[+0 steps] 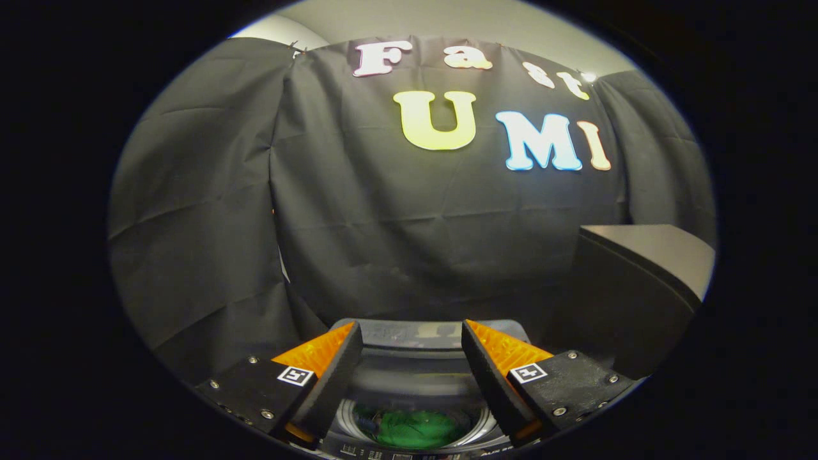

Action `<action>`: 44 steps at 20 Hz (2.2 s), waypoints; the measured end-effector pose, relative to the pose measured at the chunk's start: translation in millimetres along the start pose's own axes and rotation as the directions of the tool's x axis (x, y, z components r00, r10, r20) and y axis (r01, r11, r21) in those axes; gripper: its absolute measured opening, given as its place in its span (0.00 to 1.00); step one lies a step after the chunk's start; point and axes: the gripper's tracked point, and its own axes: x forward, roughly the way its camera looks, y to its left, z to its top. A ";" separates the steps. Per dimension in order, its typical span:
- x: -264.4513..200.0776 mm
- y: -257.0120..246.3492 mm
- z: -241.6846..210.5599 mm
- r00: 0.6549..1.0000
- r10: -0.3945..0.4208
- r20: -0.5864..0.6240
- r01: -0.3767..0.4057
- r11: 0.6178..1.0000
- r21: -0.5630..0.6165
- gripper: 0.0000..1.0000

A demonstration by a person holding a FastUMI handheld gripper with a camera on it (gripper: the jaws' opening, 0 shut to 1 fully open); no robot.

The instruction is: Put the clothes into the washing machine and then close the washing machine lid.

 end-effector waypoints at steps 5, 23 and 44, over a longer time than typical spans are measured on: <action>-16.2 5.0 -43.2 0.997 0.048 -0.055 -0.049 0.999 -0.024 0.96; -148.5 -85.0 49.8 0.989 0.084 0.125 -0.081 0.996 -0.031 0.96; -296.7 -302.2 87.4 0.961 -0.086 0.263 0.087 0.996 0.008 0.95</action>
